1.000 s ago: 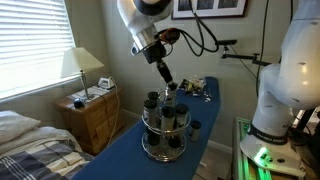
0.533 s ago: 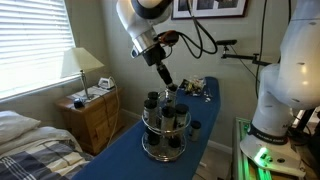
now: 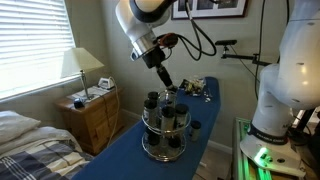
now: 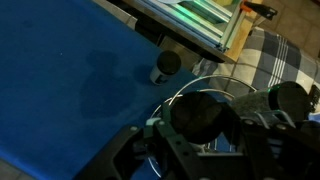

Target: Pick up one container on the ironing board and put it on the top part of the seasoning rack

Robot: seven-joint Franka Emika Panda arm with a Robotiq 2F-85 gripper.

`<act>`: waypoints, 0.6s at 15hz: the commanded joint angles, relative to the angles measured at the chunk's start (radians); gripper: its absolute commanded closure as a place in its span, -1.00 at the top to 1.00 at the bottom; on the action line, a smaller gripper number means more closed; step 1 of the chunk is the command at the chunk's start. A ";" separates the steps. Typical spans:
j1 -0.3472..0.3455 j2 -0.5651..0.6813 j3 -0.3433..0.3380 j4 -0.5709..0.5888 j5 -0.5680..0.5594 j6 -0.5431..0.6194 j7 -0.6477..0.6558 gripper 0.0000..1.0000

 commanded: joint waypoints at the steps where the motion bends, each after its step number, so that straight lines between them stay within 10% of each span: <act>1: 0.005 0.009 0.003 0.007 -0.014 0.007 -0.007 -0.50; 9: 0.005 0.020 0.005 0.009 -0.013 0.008 -0.011 -0.26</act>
